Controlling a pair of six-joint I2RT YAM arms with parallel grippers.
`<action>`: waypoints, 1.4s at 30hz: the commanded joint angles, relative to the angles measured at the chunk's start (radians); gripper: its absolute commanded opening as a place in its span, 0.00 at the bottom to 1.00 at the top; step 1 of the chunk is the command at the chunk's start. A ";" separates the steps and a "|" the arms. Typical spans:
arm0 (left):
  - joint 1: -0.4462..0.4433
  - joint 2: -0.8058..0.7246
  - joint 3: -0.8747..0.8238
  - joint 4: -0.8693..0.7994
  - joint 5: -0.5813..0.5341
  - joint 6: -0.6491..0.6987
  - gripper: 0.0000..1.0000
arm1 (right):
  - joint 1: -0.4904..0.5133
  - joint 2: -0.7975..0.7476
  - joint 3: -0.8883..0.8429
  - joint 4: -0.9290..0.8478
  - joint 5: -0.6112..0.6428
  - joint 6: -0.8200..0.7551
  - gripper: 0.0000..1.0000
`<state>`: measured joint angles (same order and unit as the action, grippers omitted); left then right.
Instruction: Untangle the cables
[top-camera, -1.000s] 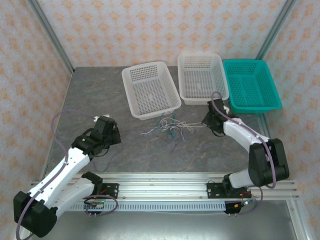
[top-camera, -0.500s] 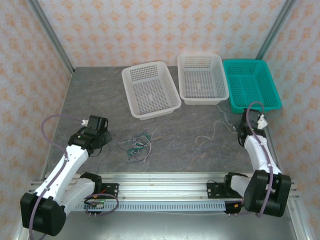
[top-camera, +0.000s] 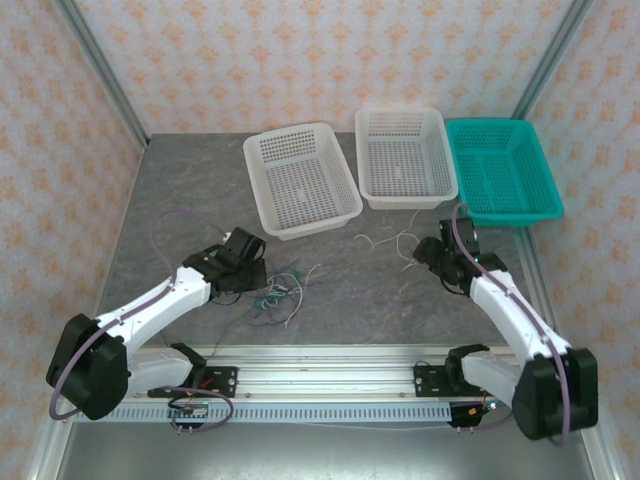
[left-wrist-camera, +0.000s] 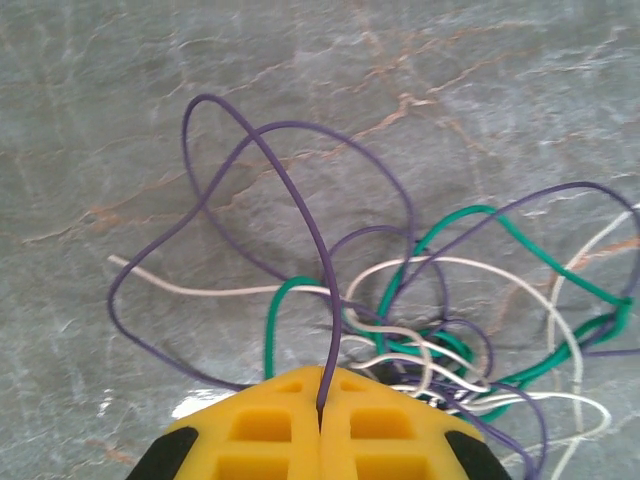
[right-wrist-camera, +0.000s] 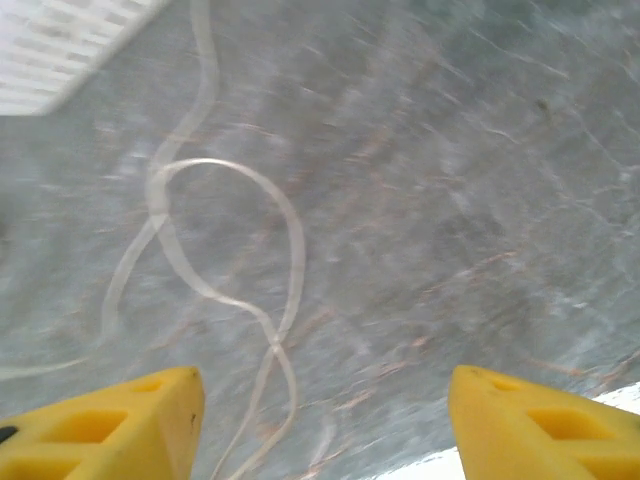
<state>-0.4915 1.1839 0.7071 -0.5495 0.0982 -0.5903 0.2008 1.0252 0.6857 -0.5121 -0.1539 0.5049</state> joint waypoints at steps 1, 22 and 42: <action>-0.023 -0.037 0.033 0.041 0.050 0.050 0.00 | 0.129 -0.070 0.100 -0.060 0.036 -0.035 0.69; -0.062 -0.158 0.052 0.001 0.022 0.092 0.00 | 0.731 0.766 0.456 0.342 -0.098 -0.033 0.47; 0.299 -0.272 0.209 -0.380 -0.272 -0.016 0.00 | 0.413 0.630 0.141 0.235 0.264 0.203 0.00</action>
<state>-0.3134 0.9623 0.8864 -0.7956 -0.1150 -0.5987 0.7387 1.7458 0.9329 -0.1520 -0.0532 0.6098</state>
